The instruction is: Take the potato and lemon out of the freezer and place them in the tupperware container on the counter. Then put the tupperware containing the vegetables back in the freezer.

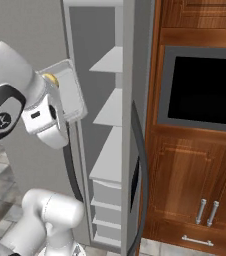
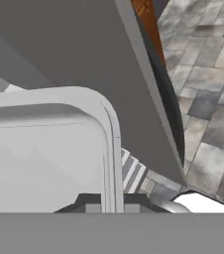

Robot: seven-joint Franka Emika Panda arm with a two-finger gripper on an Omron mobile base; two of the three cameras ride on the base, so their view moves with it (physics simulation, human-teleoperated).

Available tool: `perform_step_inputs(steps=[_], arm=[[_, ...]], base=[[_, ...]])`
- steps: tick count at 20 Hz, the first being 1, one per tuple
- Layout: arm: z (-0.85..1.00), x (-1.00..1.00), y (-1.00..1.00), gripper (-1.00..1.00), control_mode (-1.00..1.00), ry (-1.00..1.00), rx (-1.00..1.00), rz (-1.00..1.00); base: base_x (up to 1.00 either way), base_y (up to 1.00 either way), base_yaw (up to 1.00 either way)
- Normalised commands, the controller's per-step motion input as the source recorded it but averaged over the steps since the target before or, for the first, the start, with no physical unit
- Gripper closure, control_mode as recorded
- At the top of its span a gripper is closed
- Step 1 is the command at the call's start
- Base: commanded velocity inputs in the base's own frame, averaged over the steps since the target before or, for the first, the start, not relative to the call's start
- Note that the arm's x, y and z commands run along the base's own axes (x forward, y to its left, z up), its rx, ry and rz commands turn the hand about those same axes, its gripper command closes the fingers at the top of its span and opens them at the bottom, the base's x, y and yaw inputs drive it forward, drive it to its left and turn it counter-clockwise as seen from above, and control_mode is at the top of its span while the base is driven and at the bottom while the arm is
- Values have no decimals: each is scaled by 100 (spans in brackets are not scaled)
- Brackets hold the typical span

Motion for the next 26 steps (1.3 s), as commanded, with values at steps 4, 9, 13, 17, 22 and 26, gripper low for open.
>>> perform_step_inputs(steps=[4,9,13,17,22,26], arm=[[0,32,-30,100,-100,0,23,-20],[0,46,-7,100,-100,0,25,-13],[0,62,0,100,-100,0,15,-17],[0,71,0,100,-100,0,12,-15],[0,71,0,100,-100,-3,10,-6],[0,72,0,100,-100,-9,10,0]], base=[[0,0,0],[0,0,0],[0,0,0],[0,0,0],[0,0,0],[0,0,0]])
